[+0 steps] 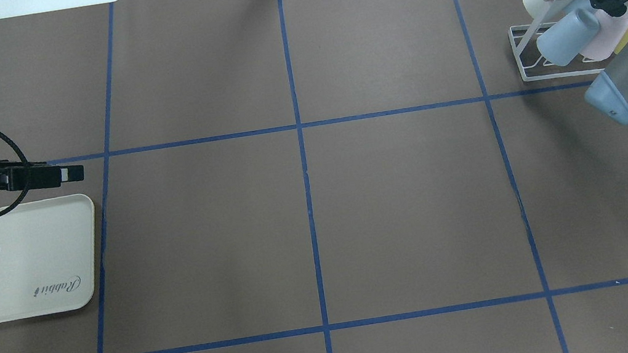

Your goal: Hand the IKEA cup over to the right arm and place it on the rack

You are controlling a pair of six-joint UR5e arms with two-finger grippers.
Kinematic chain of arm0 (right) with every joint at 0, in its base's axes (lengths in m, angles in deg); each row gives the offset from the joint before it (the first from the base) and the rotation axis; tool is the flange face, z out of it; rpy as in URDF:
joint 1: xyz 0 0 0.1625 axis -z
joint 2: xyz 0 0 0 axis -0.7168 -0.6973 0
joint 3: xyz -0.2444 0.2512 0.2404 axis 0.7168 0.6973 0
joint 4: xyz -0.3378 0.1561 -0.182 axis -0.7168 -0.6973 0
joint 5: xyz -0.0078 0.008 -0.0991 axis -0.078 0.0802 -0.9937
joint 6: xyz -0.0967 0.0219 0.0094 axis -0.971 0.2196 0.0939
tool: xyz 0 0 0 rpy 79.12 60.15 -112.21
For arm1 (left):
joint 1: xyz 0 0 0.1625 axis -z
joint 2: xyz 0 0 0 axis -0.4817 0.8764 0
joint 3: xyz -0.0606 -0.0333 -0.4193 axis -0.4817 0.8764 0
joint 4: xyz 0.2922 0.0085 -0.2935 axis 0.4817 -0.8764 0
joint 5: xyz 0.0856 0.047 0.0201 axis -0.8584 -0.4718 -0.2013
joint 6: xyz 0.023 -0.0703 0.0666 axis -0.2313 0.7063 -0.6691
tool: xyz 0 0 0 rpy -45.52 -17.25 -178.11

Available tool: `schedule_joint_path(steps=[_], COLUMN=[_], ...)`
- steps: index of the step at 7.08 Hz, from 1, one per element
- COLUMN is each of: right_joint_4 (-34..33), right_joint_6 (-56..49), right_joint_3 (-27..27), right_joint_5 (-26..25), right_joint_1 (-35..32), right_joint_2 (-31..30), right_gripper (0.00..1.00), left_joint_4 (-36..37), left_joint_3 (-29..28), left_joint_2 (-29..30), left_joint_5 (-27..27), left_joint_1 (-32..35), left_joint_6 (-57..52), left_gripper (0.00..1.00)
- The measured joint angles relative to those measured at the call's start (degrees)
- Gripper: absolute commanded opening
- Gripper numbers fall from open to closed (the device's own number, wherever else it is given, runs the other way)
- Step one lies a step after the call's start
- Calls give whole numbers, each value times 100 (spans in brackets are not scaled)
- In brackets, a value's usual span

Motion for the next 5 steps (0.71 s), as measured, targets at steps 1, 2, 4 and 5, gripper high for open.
schedule_joint_path(steps=[1,2,4,5], right_joint_4=[0,0,0,0], right_joint_6=[-33,-50,-63,-63], right_joint_3=[2,3,-1,-2], right_joint_5=[-28,-67,-117,-164], right_joint_1=[1,3,13,30], right_joint_2=[-15,-38,-60,-72], right_gripper=[0,0,0,0], left_joint_4=[0,0,0,0], left_joint_3=[2,2,3,3], left_joint_2=[0,0,0,1], left_joint_5=[0,2,4,7], left_joint_1=[-1,-2,-2,-2], left_joint_6=[0,-2,-2,0], left_gripper=[100,100,100,100])
